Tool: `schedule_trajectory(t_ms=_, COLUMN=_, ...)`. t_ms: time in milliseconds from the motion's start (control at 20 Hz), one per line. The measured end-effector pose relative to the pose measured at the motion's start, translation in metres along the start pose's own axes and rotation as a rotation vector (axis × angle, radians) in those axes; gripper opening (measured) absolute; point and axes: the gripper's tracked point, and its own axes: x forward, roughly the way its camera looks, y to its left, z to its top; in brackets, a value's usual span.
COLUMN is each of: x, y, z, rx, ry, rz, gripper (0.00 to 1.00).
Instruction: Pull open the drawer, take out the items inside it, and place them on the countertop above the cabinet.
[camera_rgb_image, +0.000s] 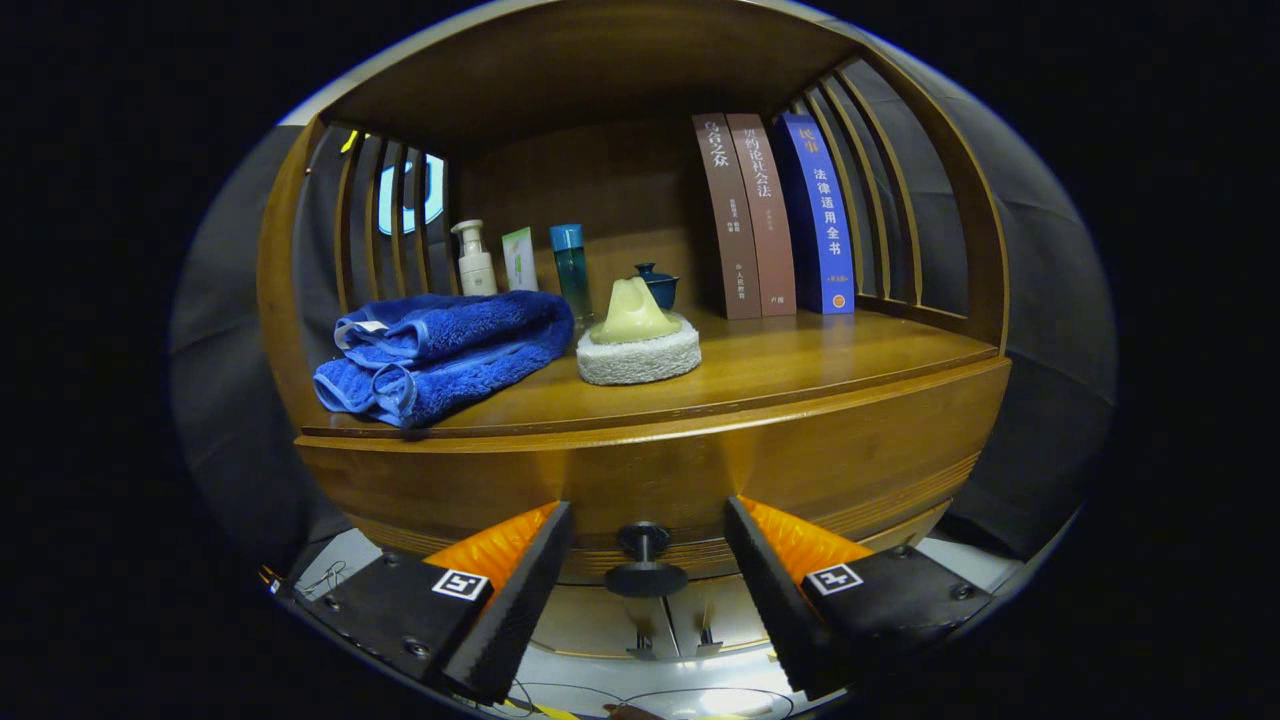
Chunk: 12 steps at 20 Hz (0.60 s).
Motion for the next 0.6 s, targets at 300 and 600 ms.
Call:
schedule_trajectory(t_ms=300, x=-0.022, y=0.006, z=0.017, rx=-0.008, ry=-0.027, rz=0.013, gripper=0.99)
schedule_trajectory(t_ms=600, x=-0.076, y=0.019, z=0.058, rx=-0.007, ry=-0.075, rz=0.021, gripper=0.99)
